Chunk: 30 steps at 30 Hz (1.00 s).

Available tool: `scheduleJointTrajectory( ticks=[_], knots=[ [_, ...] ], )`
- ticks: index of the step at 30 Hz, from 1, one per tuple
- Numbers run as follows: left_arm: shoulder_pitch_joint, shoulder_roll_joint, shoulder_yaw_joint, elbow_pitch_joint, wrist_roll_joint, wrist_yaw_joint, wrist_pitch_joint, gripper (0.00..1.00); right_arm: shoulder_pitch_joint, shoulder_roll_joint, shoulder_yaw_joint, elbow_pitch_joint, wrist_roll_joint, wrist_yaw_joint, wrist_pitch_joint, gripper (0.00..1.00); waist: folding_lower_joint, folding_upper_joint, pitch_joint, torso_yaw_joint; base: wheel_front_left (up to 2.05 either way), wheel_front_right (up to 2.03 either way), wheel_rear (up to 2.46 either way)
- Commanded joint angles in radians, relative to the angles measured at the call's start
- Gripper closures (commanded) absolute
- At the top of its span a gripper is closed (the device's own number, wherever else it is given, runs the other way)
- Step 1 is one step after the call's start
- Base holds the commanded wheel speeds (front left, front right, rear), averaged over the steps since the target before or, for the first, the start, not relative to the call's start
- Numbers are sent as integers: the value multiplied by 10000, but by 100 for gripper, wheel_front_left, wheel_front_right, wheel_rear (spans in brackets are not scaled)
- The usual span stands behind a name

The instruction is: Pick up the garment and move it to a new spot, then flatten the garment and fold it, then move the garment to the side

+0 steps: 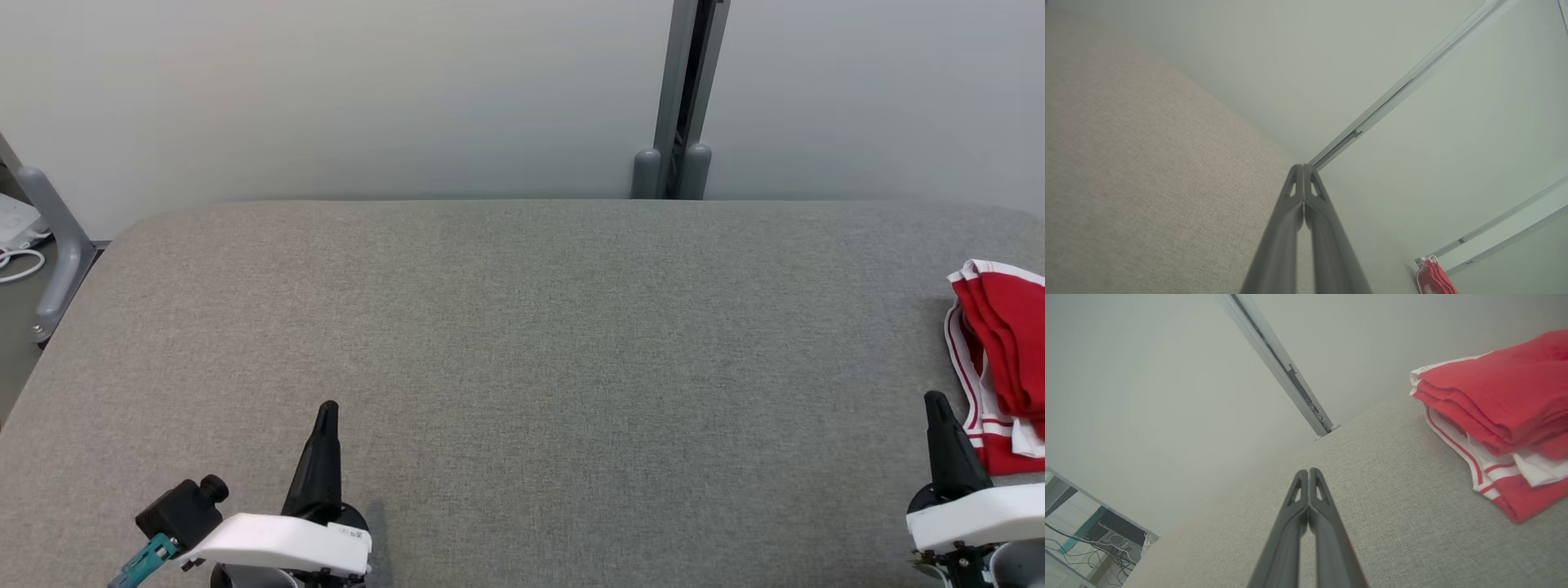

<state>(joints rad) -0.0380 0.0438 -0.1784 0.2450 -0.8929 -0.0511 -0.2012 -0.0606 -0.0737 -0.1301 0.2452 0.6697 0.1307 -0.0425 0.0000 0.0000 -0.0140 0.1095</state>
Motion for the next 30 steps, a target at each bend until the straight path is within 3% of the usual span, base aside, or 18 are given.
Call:
scheduleJointTrajectory(
  ticks=[1,30],
  knots=[
    [-378,34,-12,-68,-283,-56,30,100,-178,-54,-162,-160,308,2,113,100,0,0,2,-12,0,0,0],
    [-1284,56,-399,564,-3534,-392,422,100,-161,60,-1590,-252,4042,1,1627,100,0,0,63,-365,0,0,0]
  ],
)
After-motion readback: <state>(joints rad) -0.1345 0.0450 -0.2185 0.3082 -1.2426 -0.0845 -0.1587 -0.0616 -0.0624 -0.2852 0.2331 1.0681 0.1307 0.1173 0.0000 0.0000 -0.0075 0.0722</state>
